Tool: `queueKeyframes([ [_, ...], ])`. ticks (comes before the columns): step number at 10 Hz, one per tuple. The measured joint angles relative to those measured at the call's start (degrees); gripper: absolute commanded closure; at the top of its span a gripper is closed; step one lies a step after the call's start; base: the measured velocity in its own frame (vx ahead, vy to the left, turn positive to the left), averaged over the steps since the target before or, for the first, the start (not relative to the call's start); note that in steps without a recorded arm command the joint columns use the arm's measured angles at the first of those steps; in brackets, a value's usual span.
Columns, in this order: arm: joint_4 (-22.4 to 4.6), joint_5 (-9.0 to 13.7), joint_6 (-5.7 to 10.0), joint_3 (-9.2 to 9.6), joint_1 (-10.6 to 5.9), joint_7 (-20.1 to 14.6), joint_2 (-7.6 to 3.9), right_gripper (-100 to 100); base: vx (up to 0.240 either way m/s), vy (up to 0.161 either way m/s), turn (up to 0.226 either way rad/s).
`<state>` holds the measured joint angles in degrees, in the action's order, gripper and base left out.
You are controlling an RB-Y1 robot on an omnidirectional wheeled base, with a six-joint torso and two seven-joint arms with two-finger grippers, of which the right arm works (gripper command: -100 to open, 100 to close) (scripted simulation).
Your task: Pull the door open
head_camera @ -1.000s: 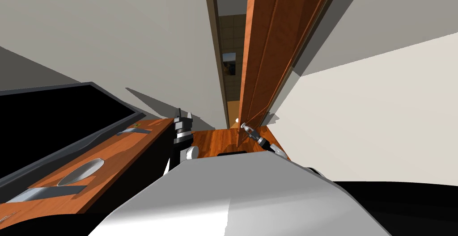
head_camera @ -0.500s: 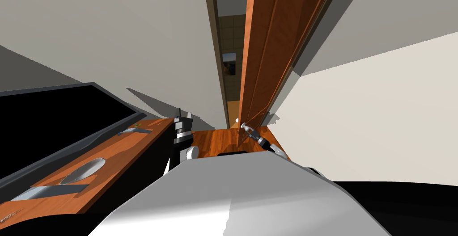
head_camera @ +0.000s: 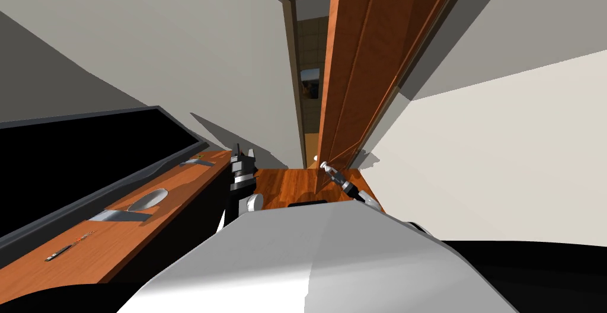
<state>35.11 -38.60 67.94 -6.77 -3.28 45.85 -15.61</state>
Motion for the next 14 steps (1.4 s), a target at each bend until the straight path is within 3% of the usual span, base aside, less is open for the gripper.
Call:
queueKeyframes([
  [11, 0.93, 10.19, -2.25, 2.23, 0.36, -15.97, -0.70, 100, -0.067, -0.042, 0.139],
  [13, 2.76, 11.94, -3.49, 2.85, 1.20, -19.19, -0.69, 100, -0.050, -0.034, 0.090],
  [14, 1.91, 13.01, -3.34, 3.02, 0.77, -20.65, -0.80, 100, -0.075, -0.039, 0.182],
])
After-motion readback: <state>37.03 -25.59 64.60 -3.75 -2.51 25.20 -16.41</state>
